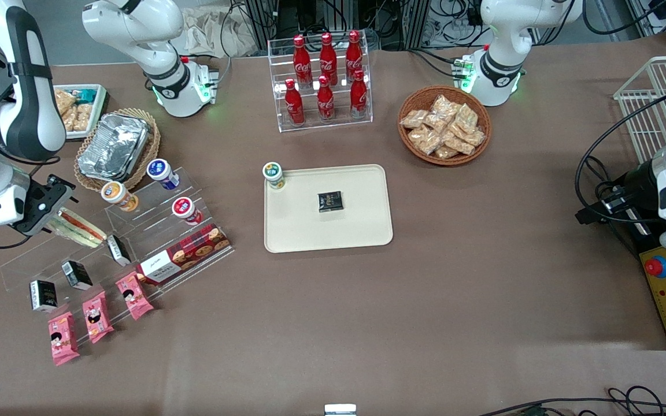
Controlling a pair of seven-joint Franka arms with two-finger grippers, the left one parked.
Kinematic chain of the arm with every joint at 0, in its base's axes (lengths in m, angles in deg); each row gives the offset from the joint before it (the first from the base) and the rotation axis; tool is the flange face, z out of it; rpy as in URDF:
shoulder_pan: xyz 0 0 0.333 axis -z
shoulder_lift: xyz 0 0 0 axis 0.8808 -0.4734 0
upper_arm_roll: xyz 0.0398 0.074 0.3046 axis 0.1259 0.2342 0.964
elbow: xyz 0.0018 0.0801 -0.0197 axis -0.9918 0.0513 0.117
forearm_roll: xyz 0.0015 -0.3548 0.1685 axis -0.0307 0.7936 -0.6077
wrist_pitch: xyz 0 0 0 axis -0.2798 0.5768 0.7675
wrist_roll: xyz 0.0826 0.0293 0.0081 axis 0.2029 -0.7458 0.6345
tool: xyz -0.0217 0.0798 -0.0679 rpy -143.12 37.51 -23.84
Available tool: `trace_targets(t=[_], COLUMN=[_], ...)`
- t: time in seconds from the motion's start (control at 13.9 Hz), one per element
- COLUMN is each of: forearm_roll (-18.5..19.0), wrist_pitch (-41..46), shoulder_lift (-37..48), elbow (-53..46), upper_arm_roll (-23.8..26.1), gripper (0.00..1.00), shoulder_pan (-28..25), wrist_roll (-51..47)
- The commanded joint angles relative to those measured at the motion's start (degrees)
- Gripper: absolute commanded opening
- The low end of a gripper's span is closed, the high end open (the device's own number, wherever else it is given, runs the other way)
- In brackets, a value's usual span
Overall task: Place sandwich on tray
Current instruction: 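Close the right gripper on the wrapped sandwich and lift it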
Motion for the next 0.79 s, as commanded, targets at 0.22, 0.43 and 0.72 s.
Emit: trace_targets(t=[0.22, 0.43, 0.72], forearm_roll=[1.2, 1.2, 1.2], wrist_pitch=[-3.4, -3.0, 4.2], shoulder_lift=[-1.5, 0.3, 6.9], elbow=[0.0, -0.5, -5.1], upper_arm_roll=[0.2, 0.1, 0.4], gripper=[0.38, 0.00, 0.00], shoulder_pan=[0.1, 0.2, -0.5], wrist_roll=[0.5, 0.7, 0.6])
